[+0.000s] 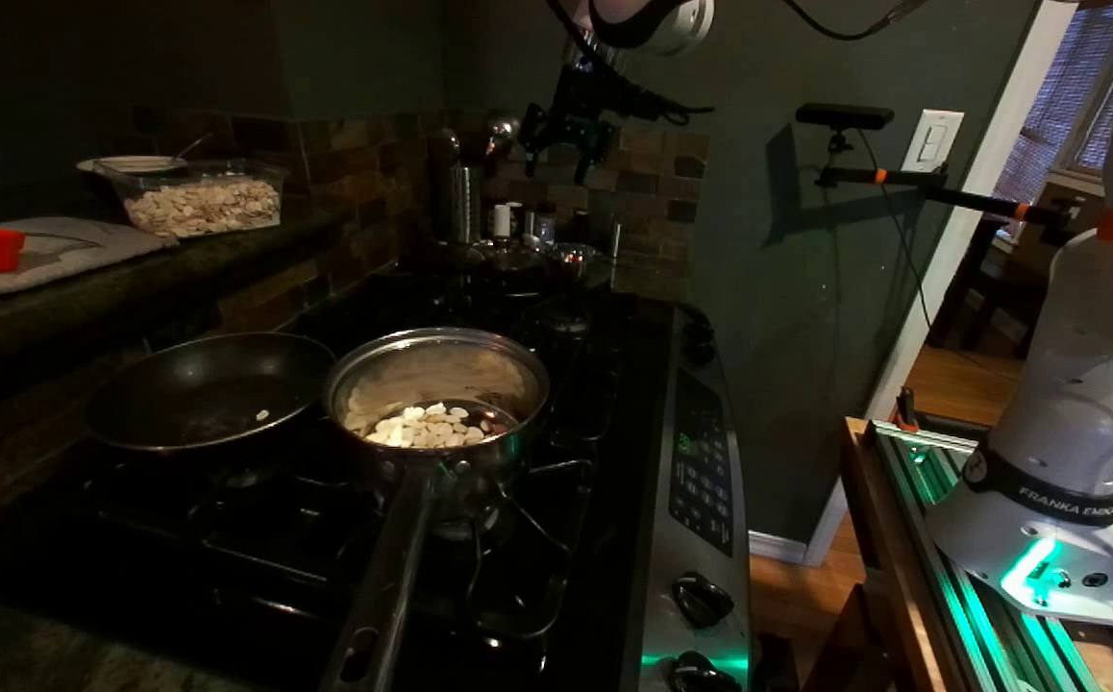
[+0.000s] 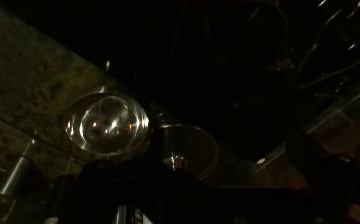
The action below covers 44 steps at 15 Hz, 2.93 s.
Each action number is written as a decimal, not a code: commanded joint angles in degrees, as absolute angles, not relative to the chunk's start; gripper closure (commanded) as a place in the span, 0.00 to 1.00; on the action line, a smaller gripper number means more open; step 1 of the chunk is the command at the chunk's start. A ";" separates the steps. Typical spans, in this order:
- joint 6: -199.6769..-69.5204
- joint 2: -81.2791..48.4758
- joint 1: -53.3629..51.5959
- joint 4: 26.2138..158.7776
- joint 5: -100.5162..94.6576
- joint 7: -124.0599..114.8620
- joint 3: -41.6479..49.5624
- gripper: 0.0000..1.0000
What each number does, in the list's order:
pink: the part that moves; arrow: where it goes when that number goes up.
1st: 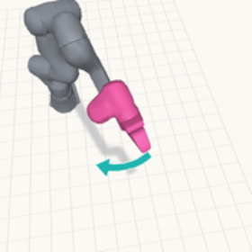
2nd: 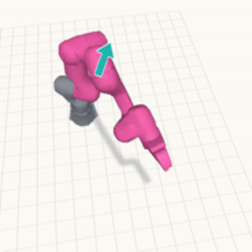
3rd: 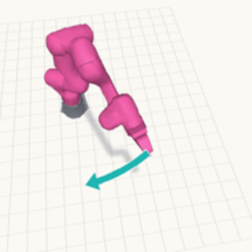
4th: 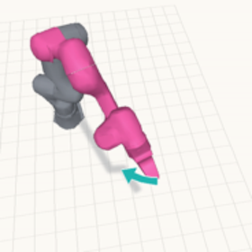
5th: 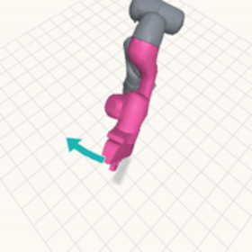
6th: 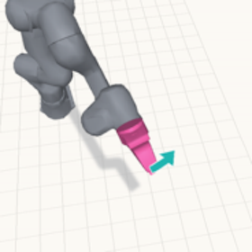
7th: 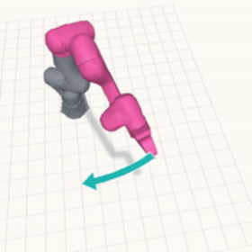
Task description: Move the glass lid to the left
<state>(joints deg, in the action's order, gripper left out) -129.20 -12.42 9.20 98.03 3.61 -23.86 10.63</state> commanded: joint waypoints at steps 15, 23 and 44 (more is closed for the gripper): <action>-126.59 -55.77 19.59 48.23 4.62 -9.88 9.59 0.00; -125.23 -65.12 21.26 35.69 3.59 -10.24 8.63 0.00; -141.37 -76.07 20.38 28.04 1.65 -26.69 15.07 0.00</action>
<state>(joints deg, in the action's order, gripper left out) -140.07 -73.23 20.83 31.28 2.71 -24.12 13.48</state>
